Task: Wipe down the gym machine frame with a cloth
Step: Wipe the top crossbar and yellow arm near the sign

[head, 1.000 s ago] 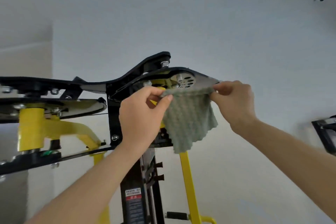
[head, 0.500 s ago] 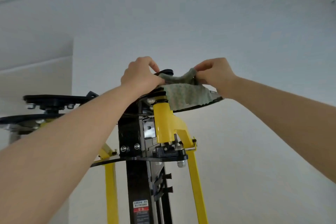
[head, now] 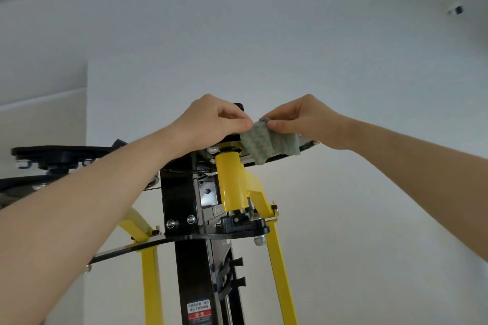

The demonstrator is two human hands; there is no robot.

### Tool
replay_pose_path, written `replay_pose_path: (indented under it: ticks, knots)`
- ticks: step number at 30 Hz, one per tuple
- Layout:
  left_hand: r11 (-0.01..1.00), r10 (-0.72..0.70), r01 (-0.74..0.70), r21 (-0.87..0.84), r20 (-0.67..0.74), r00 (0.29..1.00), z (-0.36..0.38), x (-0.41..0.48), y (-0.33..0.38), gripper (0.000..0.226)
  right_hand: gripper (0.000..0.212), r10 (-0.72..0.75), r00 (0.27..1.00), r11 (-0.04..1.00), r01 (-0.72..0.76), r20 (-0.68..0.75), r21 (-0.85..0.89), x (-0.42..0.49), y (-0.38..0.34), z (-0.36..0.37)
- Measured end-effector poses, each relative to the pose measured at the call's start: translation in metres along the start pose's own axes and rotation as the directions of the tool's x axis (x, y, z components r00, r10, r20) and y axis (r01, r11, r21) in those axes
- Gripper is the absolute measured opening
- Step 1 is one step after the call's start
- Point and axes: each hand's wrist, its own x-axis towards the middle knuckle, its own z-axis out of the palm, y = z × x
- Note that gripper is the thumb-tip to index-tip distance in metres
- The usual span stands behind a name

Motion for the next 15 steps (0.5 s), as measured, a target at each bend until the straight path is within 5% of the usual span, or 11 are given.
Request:
replay_pose_path:
  ticks: [7, 15]
  knots:
    - [0.976, 0.039, -0.043, 0.214, 0.024, 0.999, 0.012, 0.019, 0.023, 0.012, 0.013, -0.091, 0.996, 0.996, 0.091, -0.024, 0.001, 0.008, 0.029, -0.016]
    - [0.888, -0.130, 0.081, 0.453, 0.077, 0.989, 0.050, 0.054, 0.054, 0.017, 0.013, -0.139, 0.984, 0.990, 0.142, 0.110, -0.013, 0.028, 0.078, -0.052]
